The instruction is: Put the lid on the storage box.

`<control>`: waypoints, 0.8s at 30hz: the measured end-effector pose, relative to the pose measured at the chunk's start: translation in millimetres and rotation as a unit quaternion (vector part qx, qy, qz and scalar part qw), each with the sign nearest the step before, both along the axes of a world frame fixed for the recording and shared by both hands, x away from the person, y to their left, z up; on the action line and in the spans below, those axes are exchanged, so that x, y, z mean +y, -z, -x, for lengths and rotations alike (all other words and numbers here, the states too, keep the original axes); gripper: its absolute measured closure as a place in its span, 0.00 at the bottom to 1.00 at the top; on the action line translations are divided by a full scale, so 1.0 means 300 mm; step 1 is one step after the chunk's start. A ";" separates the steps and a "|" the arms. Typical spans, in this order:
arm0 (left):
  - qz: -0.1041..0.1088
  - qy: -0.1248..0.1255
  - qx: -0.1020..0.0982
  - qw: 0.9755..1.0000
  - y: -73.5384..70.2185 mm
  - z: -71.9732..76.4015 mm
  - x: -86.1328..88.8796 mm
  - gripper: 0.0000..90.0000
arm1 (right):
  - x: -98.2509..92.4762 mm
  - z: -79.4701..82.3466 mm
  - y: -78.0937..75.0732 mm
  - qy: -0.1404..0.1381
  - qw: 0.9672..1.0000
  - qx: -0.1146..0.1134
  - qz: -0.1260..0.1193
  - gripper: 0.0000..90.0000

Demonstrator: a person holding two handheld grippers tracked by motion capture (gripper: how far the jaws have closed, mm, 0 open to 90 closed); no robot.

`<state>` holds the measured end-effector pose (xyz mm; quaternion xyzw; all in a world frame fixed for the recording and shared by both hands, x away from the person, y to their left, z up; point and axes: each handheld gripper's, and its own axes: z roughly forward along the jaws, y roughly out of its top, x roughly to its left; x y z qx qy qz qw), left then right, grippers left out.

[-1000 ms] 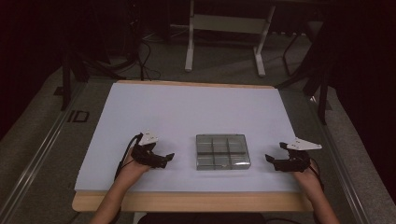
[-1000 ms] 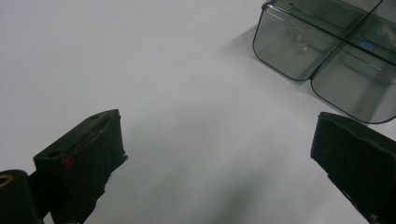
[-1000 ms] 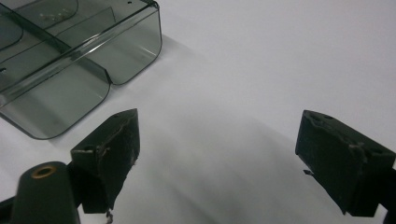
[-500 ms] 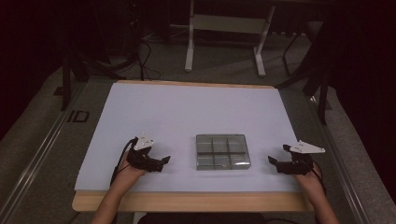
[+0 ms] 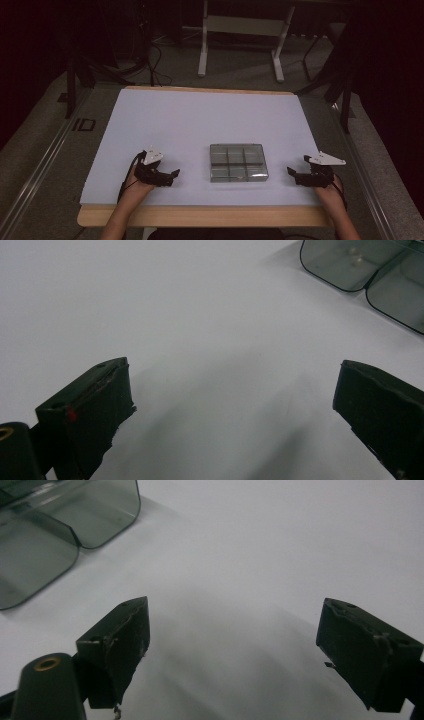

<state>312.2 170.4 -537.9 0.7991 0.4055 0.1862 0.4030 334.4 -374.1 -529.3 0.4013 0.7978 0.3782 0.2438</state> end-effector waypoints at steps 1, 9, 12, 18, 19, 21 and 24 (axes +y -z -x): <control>0.000 -0.001 -0.001 1.000 0.000 0.000 0.000 0.03 | 0.002 0.000 0.001 0.003 1.000 0.000 0.003 0.16; 0.004 -0.013 -0.009 1.000 0.002 0.006 0.005 0.03 | 0.001 -0.001 0.003 0.022 1.000 -0.001 0.005 0.16; 0.004 -0.016 -0.011 1.000 0.003 0.008 0.005 0.03 | 0.003 0.002 0.004 0.028 1.000 -0.006 0.008 0.16; 0.008 -0.019 -0.018 1.000 0.004 0.012 0.008 0.03 | 0.006 0.003 0.006 0.037 0.999 -0.011 0.015 0.16; 0.008 -0.020 -0.019 1.000 0.004 0.013 0.006 0.03 | 0.007 0.002 0.006 0.035 0.999 -0.009 0.017 0.16; 0.005 -0.021 -0.020 1.000 0.004 0.014 0.005 0.03 | 0.009 0.003 0.007 0.038 0.999 -0.011 0.021 0.16; 0.006 -0.022 -0.022 0.999 0.004 0.015 0.007 0.03 | 0.009 0.004 0.007 0.039 0.999 -0.012 0.021 0.16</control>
